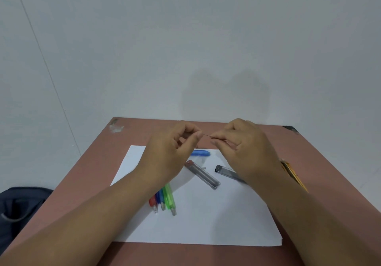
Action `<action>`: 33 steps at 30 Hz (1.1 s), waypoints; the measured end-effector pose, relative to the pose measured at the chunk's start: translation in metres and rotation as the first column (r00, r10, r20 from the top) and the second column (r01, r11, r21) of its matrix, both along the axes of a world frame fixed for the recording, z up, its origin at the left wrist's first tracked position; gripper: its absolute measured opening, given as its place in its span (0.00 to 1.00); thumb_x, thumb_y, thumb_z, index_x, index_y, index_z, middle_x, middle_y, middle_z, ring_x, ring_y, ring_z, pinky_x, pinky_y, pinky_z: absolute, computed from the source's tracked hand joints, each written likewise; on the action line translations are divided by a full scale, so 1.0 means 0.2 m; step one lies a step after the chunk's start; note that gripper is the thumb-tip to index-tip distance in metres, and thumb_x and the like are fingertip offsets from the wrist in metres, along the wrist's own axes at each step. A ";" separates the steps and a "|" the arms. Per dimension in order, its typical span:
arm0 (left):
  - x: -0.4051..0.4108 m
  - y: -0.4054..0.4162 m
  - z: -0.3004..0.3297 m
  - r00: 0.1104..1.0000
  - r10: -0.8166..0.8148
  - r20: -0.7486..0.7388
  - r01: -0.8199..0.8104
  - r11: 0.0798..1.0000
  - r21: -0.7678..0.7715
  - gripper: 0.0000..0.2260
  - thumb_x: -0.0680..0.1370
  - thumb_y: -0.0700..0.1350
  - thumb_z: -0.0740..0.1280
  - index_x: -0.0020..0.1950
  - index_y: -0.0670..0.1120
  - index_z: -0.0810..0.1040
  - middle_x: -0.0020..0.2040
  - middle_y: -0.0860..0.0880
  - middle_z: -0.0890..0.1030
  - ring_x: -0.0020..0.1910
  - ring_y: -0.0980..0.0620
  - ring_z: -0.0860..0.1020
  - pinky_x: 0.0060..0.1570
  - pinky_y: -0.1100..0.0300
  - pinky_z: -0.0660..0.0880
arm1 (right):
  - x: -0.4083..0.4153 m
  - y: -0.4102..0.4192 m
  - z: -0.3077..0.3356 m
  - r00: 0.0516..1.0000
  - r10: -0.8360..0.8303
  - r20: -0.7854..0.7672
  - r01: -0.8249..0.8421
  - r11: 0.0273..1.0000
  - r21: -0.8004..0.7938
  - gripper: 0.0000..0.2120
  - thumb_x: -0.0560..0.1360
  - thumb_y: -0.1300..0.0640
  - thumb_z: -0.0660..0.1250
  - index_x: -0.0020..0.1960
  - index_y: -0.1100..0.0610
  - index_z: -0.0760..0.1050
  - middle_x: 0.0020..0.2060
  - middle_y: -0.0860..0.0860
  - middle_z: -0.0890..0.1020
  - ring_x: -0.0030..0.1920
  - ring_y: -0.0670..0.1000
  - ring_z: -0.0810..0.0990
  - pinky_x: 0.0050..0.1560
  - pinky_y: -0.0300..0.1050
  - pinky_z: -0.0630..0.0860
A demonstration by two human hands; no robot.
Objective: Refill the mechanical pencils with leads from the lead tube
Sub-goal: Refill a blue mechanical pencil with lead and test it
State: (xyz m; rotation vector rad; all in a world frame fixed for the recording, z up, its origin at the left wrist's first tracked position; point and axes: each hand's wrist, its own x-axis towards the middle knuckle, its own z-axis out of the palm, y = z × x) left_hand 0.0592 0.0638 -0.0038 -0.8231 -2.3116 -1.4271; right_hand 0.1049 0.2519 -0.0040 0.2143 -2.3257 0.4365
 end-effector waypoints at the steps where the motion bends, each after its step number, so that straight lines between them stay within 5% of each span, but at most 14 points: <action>1: -0.01 0.00 0.00 0.999 -0.019 0.027 0.019 1.000 -0.003 0.05 0.81 0.50 0.66 0.48 0.60 0.80 0.45 0.64 0.82 0.46 0.64 0.78 0.43 0.75 0.71 | 0.00 0.00 0.00 0.999 -0.021 0.033 0.022 0.999 -0.029 0.06 0.75 0.58 0.75 0.50 0.49 0.86 0.40 0.45 0.79 0.45 0.50 0.78 0.46 0.43 0.74; 4: -0.08 -0.01 -0.03 0.999 0.009 0.054 0.000 0.986 -0.164 0.10 0.83 0.50 0.62 0.55 0.58 0.83 0.46 0.66 0.81 0.51 0.65 0.77 0.47 0.77 0.68 | 0.00 0.01 0.03 0.976 -0.080 0.201 0.122 0.970 -0.209 0.04 0.75 0.56 0.75 0.48 0.47 0.86 0.38 0.42 0.79 0.40 0.42 0.75 0.45 0.38 0.72; 7: -0.14 -0.01 -0.06 0.995 0.089 0.038 -0.065 0.904 -0.423 0.10 0.82 0.47 0.63 0.50 0.54 0.84 0.45 0.63 0.80 0.50 0.57 0.79 0.49 0.63 0.74 | 0.02 0.03 0.06 0.954 -0.057 0.293 0.193 0.867 -0.459 0.03 0.73 0.55 0.76 0.42 0.47 0.85 0.35 0.42 0.81 0.36 0.40 0.76 0.39 0.33 0.72; 11: -0.18 -0.03 -0.10 0.990 0.139 0.015 -0.108 0.827 -0.552 0.08 0.80 0.50 0.65 0.48 0.52 0.84 0.44 0.53 0.82 0.47 0.52 0.78 0.51 0.50 0.77 | 0.04 0.04 0.08 0.937 0.011 0.348 0.215 0.767 -0.605 0.04 0.73 0.55 0.77 0.41 0.47 0.85 0.37 0.48 0.85 0.40 0.48 0.82 0.43 0.41 0.79; 15: -0.19 -0.02 -0.09 0.991 0.135 0.002 -0.113 0.837 -0.535 0.05 0.78 0.51 0.68 0.47 0.54 0.85 0.46 0.56 0.81 0.49 0.55 0.76 0.52 0.54 0.75 | 0.04 0.03 0.09 0.925 0.102 0.366 0.184 0.723 -0.666 0.04 0.73 0.55 0.77 0.42 0.46 0.86 0.38 0.51 0.85 0.35 0.47 0.78 0.37 0.36 0.76; 20: -0.20 -0.03 -0.10 0.985 0.167 0.030 -0.135 0.878 -0.459 0.04 0.79 0.49 0.69 0.47 0.54 0.83 0.43 0.57 0.81 0.46 0.55 0.77 0.47 0.56 0.76 | 0.04 0.01 0.08 0.925 0.134 0.357 0.169 0.695 -0.698 0.07 0.73 0.59 0.76 0.45 0.46 0.86 0.39 0.43 0.86 0.44 0.54 0.84 0.47 0.54 0.83; 26: -0.18 -0.04 -0.07 0.995 0.090 0.044 -0.075 0.962 -0.263 0.06 0.80 0.46 0.69 0.47 0.57 0.80 0.43 0.59 0.81 0.44 0.60 0.78 0.42 0.65 0.72 | 0.07 -0.02 0.12 0.959 0.229 0.170 0.022 0.537 -0.843 0.06 0.72 0.66 0.77 0.43 0.56 0.84 0.37 0.50 0.87 0.40 0.48 0.86 0.45 0.38 0.82; 33: -0.15 -0.03 -0.07 0.999 0.018 -0.035 -0.022 0.992 -0.127 0.05 0.80 0.43 0.69 0.50 0.54 0.80 0.44 0.60 0.82 0.46 0.59 0.79 0.46 0.63 0.75 | 0.11 -0.08 0.16 0.954 0.299 -0.015 -0.146 0.421 -0.895 0.07 0.68 0.67 0.78 0.41 0.56 0.84 0.38 0.54 0.87 0.43 0.53 0.87 0.46 0.40 0.82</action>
